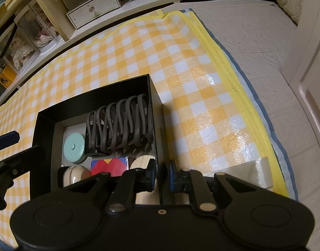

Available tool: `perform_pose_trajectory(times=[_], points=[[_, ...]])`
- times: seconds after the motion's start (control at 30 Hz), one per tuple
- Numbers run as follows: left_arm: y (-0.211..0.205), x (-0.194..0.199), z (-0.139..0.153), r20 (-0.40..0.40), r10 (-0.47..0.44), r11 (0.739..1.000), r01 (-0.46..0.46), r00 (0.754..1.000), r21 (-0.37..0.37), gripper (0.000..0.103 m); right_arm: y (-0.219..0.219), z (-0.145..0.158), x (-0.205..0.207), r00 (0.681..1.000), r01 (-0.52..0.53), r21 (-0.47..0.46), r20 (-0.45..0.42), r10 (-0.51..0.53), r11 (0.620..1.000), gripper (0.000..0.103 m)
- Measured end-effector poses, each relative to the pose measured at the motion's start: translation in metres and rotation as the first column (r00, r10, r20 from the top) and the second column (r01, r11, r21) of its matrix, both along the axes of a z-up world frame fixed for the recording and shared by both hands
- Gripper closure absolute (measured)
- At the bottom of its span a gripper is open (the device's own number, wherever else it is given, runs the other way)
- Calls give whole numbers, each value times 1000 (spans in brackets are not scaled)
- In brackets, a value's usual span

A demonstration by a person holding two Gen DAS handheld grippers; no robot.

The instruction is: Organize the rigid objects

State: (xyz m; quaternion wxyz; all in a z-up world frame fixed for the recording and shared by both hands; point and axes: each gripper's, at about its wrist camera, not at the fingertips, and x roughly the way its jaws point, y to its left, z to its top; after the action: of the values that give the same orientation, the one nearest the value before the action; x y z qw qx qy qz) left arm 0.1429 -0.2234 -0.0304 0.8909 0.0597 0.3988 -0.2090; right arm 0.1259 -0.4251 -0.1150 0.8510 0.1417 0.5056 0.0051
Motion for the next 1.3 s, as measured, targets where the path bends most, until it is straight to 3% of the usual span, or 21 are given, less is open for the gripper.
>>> perform_pose_trajectory(times=[0.27,0.43,0.53,0.6,0.73,0.8,1.07,1.3], points=[[9,-4,3,-25,17,1000,-17,1000,-19,0,1,9,-7,1000,15,-40,23,-14,999,85],[15,-9,5,-14,25,1000,-26,1000,-9,0,5,27,-20,996,33,-78,83,-27,996,82],[19,-12,6,-17,25,1000,-25,1000,-14,0,10,41,-30,992,46,-89,124,-34,995,71],[24,-15,8,-19,27,999,-27,999,-20,0,12,50,-37,989,45,-90,147,-31,995,55],[30,-23,14,-4,25,1000,-25,1000,1,0,19,66,-50,984,65,-122,171,-43,990,43],[33,-28,17,0,21,1000,-21,1000,8,0,23,72,-57,982,71,-123,182,-48,990,32],[55,-49,31,-6,5,1000,-5,1000,-17,0,42,86,-90,978,63,-171,205,-27,983,2],[77,-70,39,1,15,1000,-15,1000,-22,0,56,94,-116,973,73,-181,227,-31,981,1]])
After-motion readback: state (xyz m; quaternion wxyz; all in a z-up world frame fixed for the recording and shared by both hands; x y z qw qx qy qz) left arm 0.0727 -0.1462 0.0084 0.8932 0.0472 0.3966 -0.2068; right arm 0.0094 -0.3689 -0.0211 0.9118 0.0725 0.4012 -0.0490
